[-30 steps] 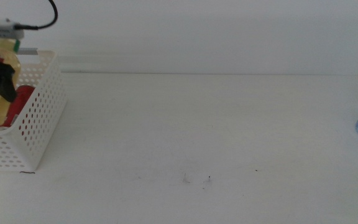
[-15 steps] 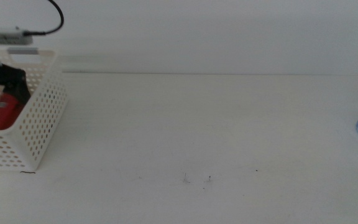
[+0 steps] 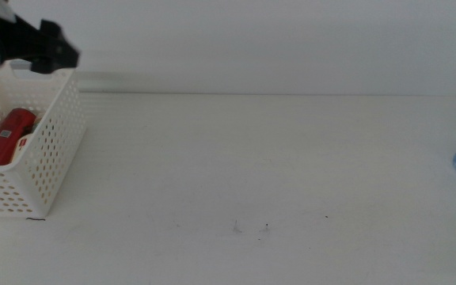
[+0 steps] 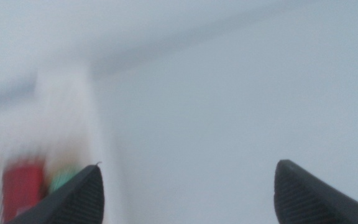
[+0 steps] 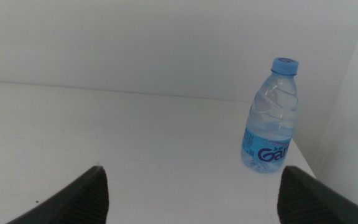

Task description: Use arms to grab the bottles and put them into the dustbin to the left of the table.

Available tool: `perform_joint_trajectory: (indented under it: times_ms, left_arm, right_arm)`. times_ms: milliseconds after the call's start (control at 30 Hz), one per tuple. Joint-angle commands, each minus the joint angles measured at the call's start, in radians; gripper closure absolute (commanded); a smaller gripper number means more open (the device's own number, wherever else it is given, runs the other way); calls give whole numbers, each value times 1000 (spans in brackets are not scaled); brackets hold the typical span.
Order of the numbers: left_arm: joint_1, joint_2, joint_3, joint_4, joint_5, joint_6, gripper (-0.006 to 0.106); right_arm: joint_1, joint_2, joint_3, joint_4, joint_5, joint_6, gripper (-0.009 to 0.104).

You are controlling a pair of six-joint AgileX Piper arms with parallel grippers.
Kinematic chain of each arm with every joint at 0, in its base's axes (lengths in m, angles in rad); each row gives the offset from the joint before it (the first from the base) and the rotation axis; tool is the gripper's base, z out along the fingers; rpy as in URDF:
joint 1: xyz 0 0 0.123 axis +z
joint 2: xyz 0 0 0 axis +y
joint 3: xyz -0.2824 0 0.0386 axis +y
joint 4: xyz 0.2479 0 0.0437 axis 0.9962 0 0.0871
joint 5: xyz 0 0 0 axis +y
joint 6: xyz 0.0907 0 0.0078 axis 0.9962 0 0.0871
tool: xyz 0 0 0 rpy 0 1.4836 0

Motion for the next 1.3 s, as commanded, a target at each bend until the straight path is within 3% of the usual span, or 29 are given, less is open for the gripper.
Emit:
perform_joint_trajectory:
  times_ms: [0,300,467,700,1267]
  left_arm:
    - [-69,-181,142,-61,-157,47,7]
    - [-255,-576,373,-142,4,29,7]
    - [-370,-611,361,13,82,-199,7]
    - [-573,-634,320,180,67,-371,7]
    - [-602,-634,314,198,6,-363,7]
  right_arm:
    - [-8,-5,3,-7,-7,-2,16]
    - [-8,-5,3,-7,-7,-2,16]
    - [-8,-5,3,-7,-7,-2,16]
    - [-8,-5,3,-7,-7,-2,16]
    - [-8,-5,3,-7,-7,-2,16]
